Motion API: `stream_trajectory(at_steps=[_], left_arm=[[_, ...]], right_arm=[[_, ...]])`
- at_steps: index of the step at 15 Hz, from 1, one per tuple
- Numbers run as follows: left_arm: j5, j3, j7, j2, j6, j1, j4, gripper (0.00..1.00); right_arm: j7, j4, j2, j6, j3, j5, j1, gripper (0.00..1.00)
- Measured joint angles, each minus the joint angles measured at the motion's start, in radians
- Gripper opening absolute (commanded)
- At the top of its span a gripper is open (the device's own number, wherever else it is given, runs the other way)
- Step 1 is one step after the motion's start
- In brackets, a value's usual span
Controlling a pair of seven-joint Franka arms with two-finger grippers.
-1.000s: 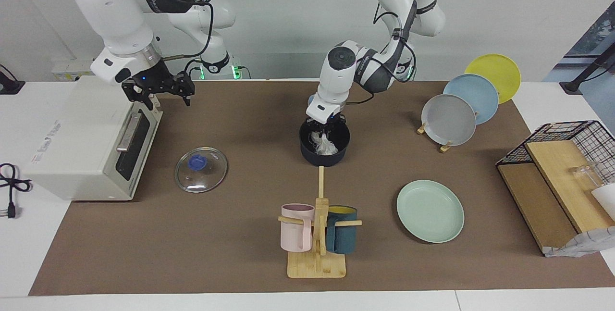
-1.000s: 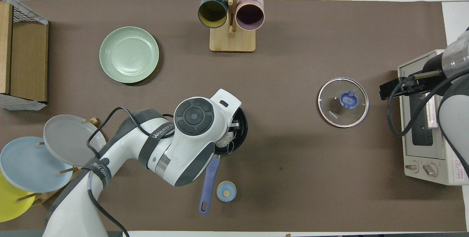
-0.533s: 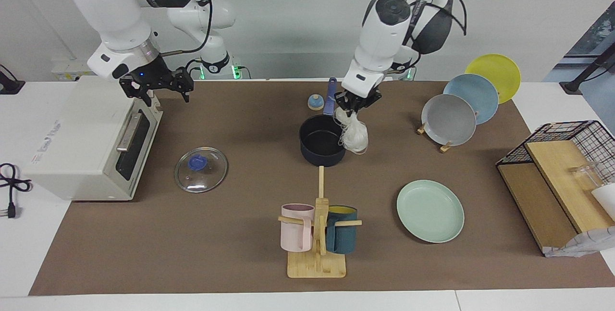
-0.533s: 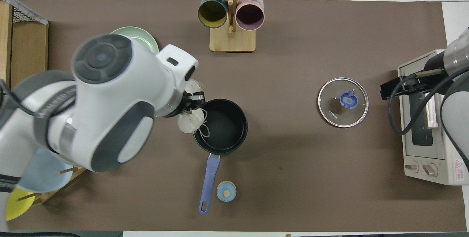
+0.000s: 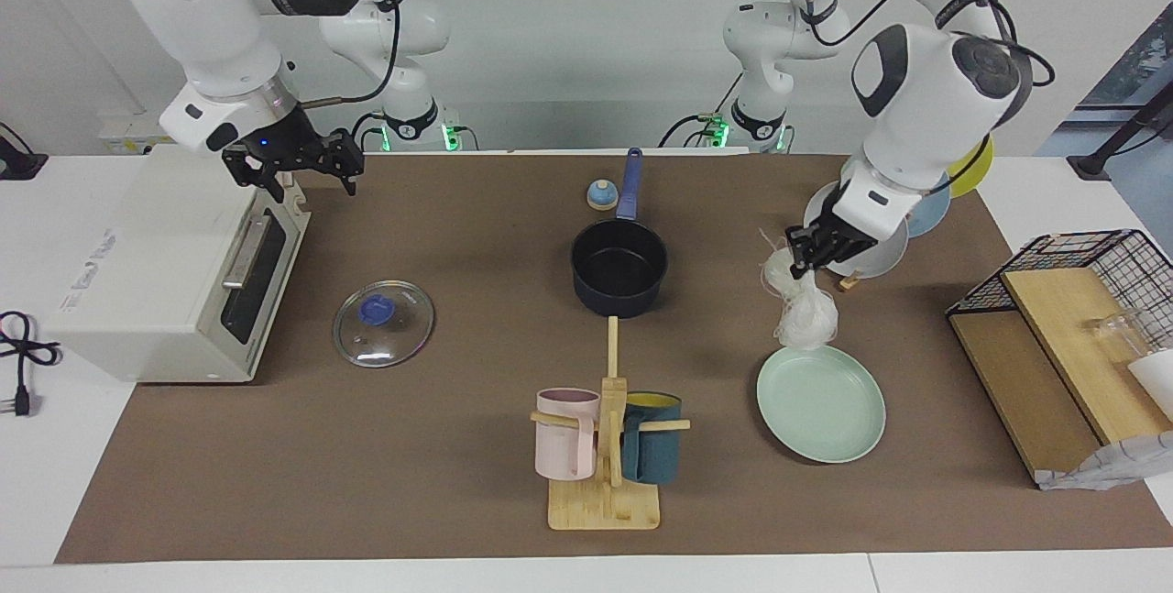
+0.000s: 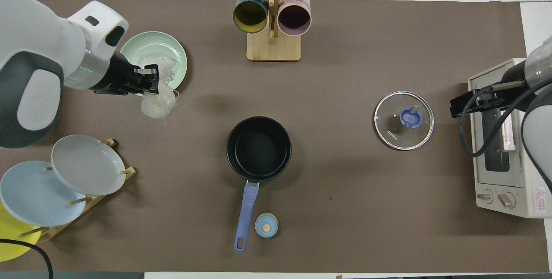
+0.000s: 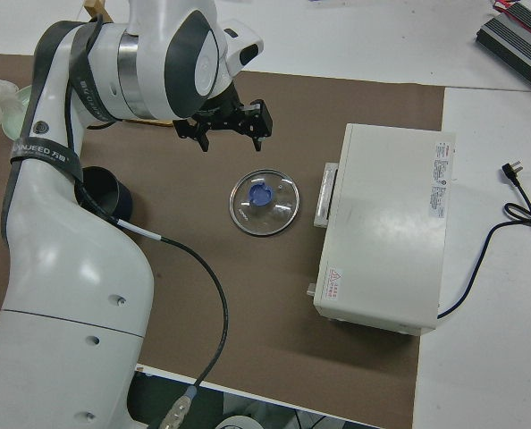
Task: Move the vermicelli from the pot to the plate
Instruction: 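Carry the noodles with the left gripper over the pale green plate, then open the left gripper to release the noodles onto the plate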
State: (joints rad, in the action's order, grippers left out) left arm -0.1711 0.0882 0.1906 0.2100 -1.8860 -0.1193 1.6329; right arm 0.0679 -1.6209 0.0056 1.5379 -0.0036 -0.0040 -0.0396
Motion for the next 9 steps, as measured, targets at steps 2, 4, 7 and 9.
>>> stream_trajectory(at_steps=[2, 4, 7, 9], left_arm=[[0.0, 0.0, -0.061, 0.067, -0.071, 0.026, 0.002, 0.0], [0.004, -0.001, -0.117, 0.122, -0.125, 0.043, 0.002, 0.0], [0.03, -0.001, -0.177, 0.176, -0.183, 0.051, 0.01, 0.0], [0.036, -0.001, -0.204, 0.196, -0.224, 0.056, 0.023, 0.0]], right_arm=[[0.0, 0.0, -0.009, 0.0, -0.003, 0.0, 0.01, 1.0], [0.0, 0.0, -0.017, 0.0, -0.005, 0.0, 0.018, 1.0], [0.0, 0.0, -0.02, 0.0, -0.005, 0.0, 0.02, 1.0], [0.0, 0.0, -0.02, 0.0, -0.005, 0.0, 0.02, 1.0]])
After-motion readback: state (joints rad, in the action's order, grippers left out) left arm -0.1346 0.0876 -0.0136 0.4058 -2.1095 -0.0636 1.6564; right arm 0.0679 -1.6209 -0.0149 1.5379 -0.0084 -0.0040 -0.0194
